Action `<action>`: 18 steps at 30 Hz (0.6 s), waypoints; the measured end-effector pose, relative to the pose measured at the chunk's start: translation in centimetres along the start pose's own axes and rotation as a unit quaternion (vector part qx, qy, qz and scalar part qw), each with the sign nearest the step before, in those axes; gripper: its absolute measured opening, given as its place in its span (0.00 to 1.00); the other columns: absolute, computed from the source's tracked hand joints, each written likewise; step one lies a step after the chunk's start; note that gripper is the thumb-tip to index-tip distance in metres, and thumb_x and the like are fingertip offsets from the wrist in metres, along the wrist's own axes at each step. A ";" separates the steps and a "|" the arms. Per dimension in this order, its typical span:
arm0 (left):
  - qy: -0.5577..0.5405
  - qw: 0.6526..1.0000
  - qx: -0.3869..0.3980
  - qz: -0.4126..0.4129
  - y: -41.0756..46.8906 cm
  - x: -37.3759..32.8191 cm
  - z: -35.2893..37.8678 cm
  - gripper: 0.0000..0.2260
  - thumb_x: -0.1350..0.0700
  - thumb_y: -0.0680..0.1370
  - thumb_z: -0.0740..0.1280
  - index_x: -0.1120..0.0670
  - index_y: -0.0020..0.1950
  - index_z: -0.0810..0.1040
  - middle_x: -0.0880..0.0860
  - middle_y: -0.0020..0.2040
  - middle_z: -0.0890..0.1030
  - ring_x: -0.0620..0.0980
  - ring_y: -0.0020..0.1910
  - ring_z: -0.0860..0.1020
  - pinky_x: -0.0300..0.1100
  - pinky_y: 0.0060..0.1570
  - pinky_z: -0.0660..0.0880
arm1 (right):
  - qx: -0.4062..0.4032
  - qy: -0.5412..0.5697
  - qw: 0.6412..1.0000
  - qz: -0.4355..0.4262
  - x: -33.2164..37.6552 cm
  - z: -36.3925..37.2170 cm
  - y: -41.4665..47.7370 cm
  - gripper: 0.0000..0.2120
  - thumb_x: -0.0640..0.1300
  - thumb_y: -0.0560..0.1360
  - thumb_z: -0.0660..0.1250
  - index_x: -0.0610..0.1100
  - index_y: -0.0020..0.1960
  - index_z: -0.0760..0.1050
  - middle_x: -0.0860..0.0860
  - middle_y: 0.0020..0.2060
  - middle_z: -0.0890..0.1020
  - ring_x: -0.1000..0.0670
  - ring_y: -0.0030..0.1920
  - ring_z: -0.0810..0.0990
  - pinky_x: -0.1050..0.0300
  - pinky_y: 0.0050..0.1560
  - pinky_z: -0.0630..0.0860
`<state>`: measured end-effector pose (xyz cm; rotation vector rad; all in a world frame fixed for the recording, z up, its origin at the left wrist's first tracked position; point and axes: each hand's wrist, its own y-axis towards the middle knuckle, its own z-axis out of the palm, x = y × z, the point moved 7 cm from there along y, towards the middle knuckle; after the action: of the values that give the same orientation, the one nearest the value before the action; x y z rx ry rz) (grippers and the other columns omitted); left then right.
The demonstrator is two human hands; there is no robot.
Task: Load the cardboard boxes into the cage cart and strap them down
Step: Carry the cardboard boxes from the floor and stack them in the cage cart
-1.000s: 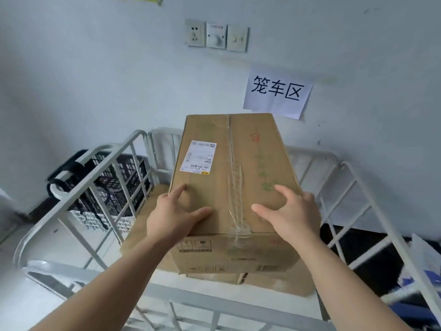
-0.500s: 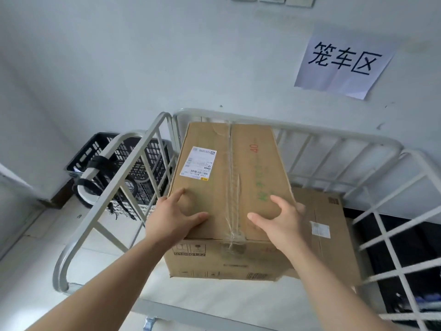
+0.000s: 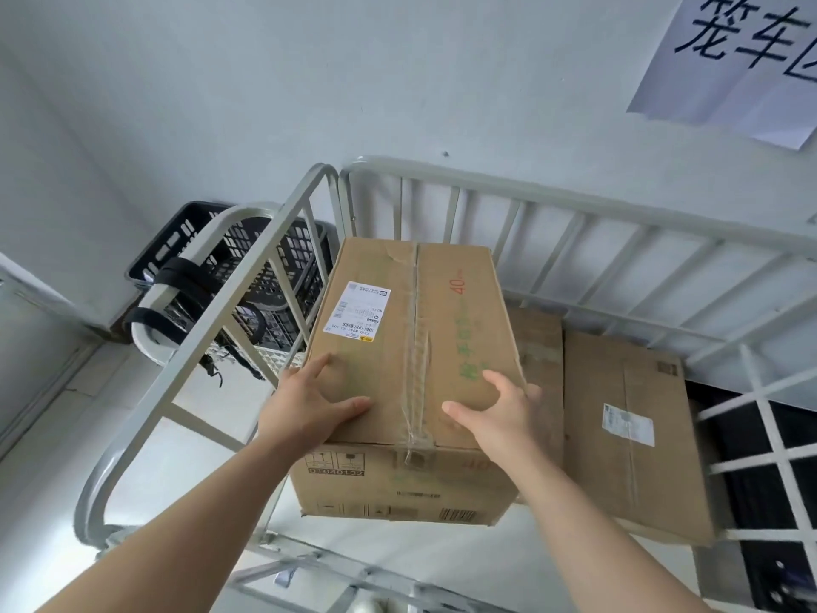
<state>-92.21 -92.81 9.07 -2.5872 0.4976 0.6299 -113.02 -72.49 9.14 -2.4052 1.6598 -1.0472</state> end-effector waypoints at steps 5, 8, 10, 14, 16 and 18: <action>0.009 1.000 0.021 -0.007 4.7 2.1 2.2 0.41 0.29 0.60 0.72 0.37 0.70 0.64 0.50 0.62 0.73 0.50 0.52 0.77 0.43 0.44 0.74 | 0.019 0.005 1.000 0.011 0.4 4.1 4.1 0.42 0.70 0.57 0.70 0.60 0.68 0.66 0.46 0.63 0.65 0.43 0.61 0.72 0.45 0.62 0.72; 0.014 0.999 0.029 -0.012 8.1 3.4 3.5 0.41 0.30 0.60 0.71 0.37 0.71 0.63 0.50 0.63 0.72 0.49 0.51 0.76 0.42 0.42 0.70 | 0.018 0.017 1.000 0.011 0.7 6.8 6.8 0.44 0.70 0.56 0.70 0.58 0.69 0.67 0.46 0.63 0.65 0.43 0.62 0.70 0.45 0.63 0.71; 0.014 0.999 0.039 -0.010 10.6 4.3 4.5 0.41 0.30 0.60 0.72 0.36 0.70 0.62 0.50 0.63 0.71 0.49 0.51 0.75 0.41 0.42 0.69 | 0.016 0.018 1.000 0.018 0.8 8.8 8.6 0.45 0.71 0.55 0.69 0.58 0.69 0.66 0.47 0.62 0.65 0.44 0.63 0.70 0.47 0.61 0.72; 0.019 0.998 0.056 -0.001 15.8 6.4 6.7 0.43 0.30 0.60 0.72 0.36 0.72 0.61 0.49 0.64 0.71 0.49 0.56 0.74 0.42 0.48 0.71 | 0.014 0.030 0.999 0.035 1.1 13.0 12.0 0.44 0.69 0.56 0.71 0.59 0.69 0.66 0.47 0.62 0.65 0.44 0.63 0.69 0.45 0.60 0.72; 0.011 0.998 0.060 0.002 18.3 7.7 7.8 0.43 0.32 0.61 0.73 0.38 0.73 0.60 0.50 0.65 0.70 0.50 0.58 0.75 0.45 0.53 0.73 | 0.005 0.020 0.999 0.035 1.4 14.9 13.7 0.43 0.69 0.57 0.72 0.59 0.69 0.66 0.46 0.64 0.65 0.43 0.64 0.69 0.45 0.61 0.72; 0.006 0.998 0.061 0.001 20.7 8.8 8.8 0.43 0.32 0.61 0.73 0.38 0.73 0.60 0.50 0.65 0.69 0.51 0.58 0.75 0.48 0.57 0.74 | 0.005 0.014 0.999 0.039 1.9 16.8 15.2 0.43 0.69 0.58 0.71 0.59 0.70 0.65 0.45 0.66 0.64 0.43 0.65 0.68 0.45 0.61 0.72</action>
<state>-96.85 -108.10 -9.02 -2.4782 0.5258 0.5672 -115.93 -86.16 -8.86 -2.3089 1.7381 -1.0803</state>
